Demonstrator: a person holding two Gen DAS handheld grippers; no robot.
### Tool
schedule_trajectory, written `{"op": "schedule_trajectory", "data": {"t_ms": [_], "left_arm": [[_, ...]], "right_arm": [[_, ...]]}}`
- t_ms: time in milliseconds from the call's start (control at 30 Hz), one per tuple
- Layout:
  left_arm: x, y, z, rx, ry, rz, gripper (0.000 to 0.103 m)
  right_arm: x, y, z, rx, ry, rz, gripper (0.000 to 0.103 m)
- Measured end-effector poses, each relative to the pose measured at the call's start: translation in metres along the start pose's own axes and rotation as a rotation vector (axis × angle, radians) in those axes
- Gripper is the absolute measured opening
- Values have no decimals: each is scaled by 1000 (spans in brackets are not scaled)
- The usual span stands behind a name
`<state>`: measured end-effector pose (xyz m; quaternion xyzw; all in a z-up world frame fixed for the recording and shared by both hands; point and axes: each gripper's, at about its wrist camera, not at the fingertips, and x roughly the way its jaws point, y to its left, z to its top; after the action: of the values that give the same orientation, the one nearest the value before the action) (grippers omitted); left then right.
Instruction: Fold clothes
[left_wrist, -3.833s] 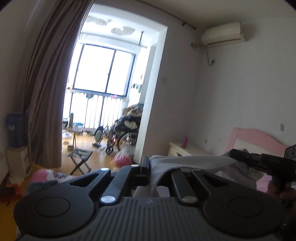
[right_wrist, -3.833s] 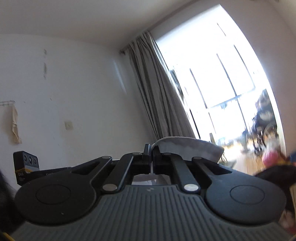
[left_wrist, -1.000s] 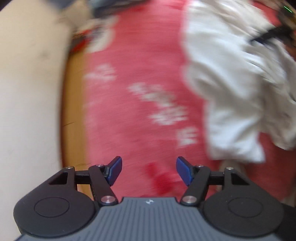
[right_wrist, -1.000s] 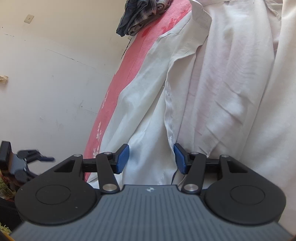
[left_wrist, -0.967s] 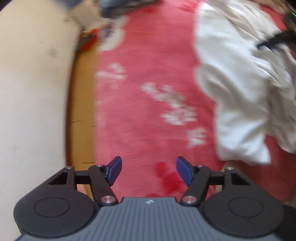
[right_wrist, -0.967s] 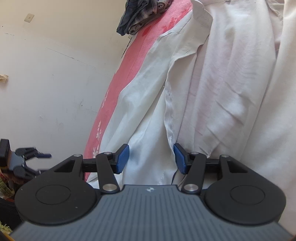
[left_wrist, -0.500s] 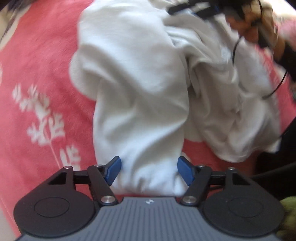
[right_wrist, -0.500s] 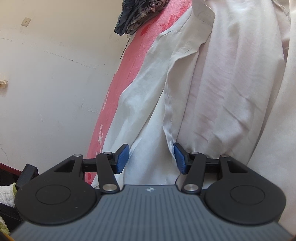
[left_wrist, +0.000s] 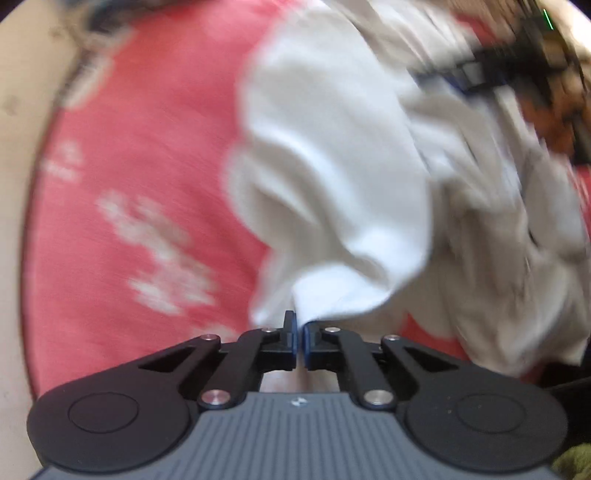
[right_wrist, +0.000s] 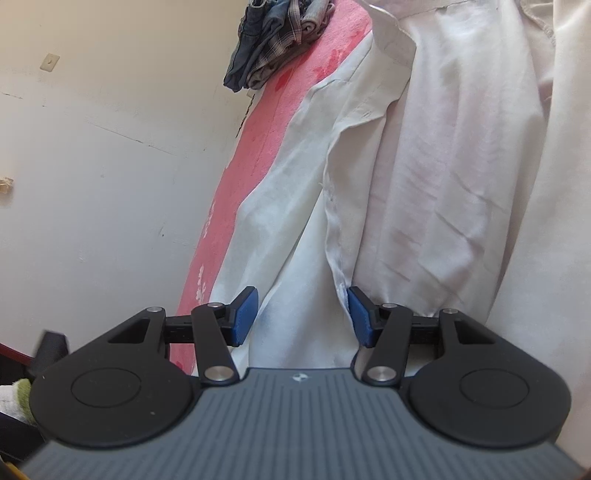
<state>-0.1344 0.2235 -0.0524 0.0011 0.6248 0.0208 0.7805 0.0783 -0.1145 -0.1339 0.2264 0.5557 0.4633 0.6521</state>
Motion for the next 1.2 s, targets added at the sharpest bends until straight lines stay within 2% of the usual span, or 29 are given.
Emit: {"op": "schedule_trajectory", "data": {"t_ms": [167, 333, 400, 567, 667, 767, 833, 967, 1000, 1033, 1100, 1200], "left_arm": [[-36, 69, 34, -159, -142, 159, 3], [-42, 133, 71, -255, -238, 346, 3], [-38, 161, 85, -296, -269, 396, 3], [-16, 225, 131, -359, -364, 461, 3], [6, 250, 163, -349, -394, 519, 4], [39, 259, 192, -319, -382, 589, 6], [68, 263, 206, -305, -362, 643, 11], [115, 272, 215, -344, -281, 649, 25], [123, 275, 216, -365, -267, 650, 33], [124, 277, 212, -399, -272, 655, 38], [124, 282, 205, -496, -299, 665, 59], [102, 292, 188, -660, -391, 656, 60]], "right_arm": [[-8, -1, 8, 34, -36, -38, 52], [-15, 7, 7, 53, -76, -84, 52], [-14, 14, 8, 50, -89, -110, 52], [-12, 31, 10, 47, -112, -177, 52], [-5, 45, 14, 41, -106, -226, 52], [-5, 54, 9, 22, -106, -267, 52], [-5, 59, 5, 13, -112, -291, 52], [-15, 58, -8, 28, -122, -331, 52], [-18, 60, -11, 31, -128, -340, 52], [-18, 61, -11, 32, -136, -345, 52], [-24, 64, -11, 26, -156, -348, 52], [-39, 67, -14, 7, -194, -347, 52]]}}
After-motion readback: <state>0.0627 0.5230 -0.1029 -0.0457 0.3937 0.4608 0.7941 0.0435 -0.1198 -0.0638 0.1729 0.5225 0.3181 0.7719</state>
